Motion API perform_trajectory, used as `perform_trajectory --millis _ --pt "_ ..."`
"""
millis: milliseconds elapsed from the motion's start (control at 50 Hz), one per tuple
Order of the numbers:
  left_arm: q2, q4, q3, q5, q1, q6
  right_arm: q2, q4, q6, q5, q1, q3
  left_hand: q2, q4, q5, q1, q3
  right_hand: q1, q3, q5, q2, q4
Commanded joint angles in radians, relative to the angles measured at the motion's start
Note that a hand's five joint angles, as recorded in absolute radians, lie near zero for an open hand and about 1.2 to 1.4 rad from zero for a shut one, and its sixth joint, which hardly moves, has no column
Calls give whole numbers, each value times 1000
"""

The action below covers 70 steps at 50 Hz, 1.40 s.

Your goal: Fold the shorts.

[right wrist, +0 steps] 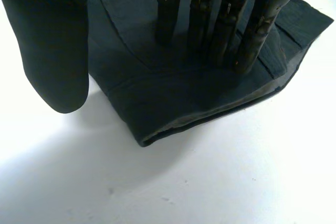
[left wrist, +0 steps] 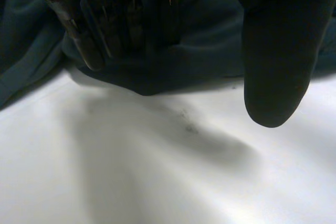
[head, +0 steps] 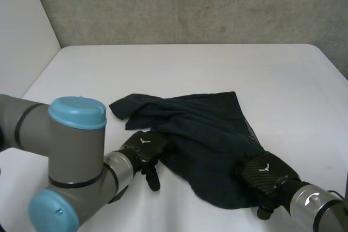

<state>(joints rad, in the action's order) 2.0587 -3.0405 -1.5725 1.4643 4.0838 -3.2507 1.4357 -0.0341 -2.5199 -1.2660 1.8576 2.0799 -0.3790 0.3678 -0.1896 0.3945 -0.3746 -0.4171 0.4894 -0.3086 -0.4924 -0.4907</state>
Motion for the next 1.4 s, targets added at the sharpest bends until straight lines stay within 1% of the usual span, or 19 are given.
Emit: perform_trajectory --millis 20,40,180,280,420,520,620,800,900,920,940,960,1060,1080,1140,1180,1300,1320,1400 --pt "90 -46 75 33 -6 0 -44 98 -2 -4 0 8 45 -34 30 -61 41 -337 265 -271 -262 -263" --pt "93 -52 81 36 -6 0 -52 106 -2 -4 0 8 48 -37 33 -63 44 -352 280 -286 -276 -278" --pt "115 -127 126 48 -16 -4 -87 200 -2 -9 2 -6 77 -66 63 -93 73 -974 901 -907 -898 -900" --pt "152 -181 169 53 -16 -6 -118 218 -8 -24 0 -55 75 -63 60 -90 70 -979 907 -913 -904 -906" --pt "238 -179 278 54 -17 -10 -119 212 -37 -61 2 -115 72 -60 57 -87 67 -979 907 -913 -904 -906" --pt "299 -179 351 54 -19 -37 -124 206 -137 -99 11 -167 60 -49 45 -75 55 -979 907 -913 -904 -906" --pt "345 -192 426 51 -19 -67 -126 192 -172 -99 11 -191 -1 13 -16 -14 -6 -979 907 -913 -904 -906" --pt "419 -193 540 47 -22 -70 -124 191 -172 -101 14 -210 -99 110 -113 83 -103 -979 907 -913 -904 -906" --pt "463 -201 598 45 -23 -69 -133 192 -174 -102 14 -225 -409 420 -424 394 -414 -979 907 -913 -904 -906" --pt "472 -207 609 47 -23 -69 -136 191 -174 -102 14 -233 -544 555 -558 528 -548 -979 907 -913 -904 -906" --pt "488 -218 626 47 -23 -69 -135 191 -174 -104 12 -236 -873 885 -888 858 -878 -979 907 -913 -904 -906" --pt "492 -222 634 48 -23 -69 -135 191 -175 -104 11 -241 -1016 1027 -1031 1000 -1020 -979 907 -913 -904 -906" --pt "479 -218 641 70 -23 -67 -124 151 -177 -105 5 -299 -1017 1028 -1032 1002 -1022 -979 907 -913 -904 -906" --pt "463 -216 634 79 -23 -66 -117 142 -177 -107 5 -311 -1017 1028 -1032 1002 -1022 -979 907 -913 -904 -906" --pt "313 -202 583 129 -10 -66 -55 96 -178 -121 5 -374 -1017 1028 -1032 1002 -1022 -979 907 -913 -904 -906" --pt "178 -195 517 149 7 -67 -20 73 -180 -124 6 -403 -1017 1028 -1032 1002 -1022 -979 907 -913 -904 -906" --pt "-148 -138 410 151 49 -70 66 25 -191 -127 15 -524 -1017 1028 -1032 1002 -1022 -979 907 -913 -904 -906" --pt "-216 -100 401 148 46 -72 78 17 -195 -127 17 -541 -1017 1028 -1032 1002 -1022 -979 907 -913 -904 -906" --pt "-345 10 408 114 49 -73 130 -36 -212 -125 17 -622 -1017 1028 -1032 1002 -1022 -979 907 -913 -904 -906"
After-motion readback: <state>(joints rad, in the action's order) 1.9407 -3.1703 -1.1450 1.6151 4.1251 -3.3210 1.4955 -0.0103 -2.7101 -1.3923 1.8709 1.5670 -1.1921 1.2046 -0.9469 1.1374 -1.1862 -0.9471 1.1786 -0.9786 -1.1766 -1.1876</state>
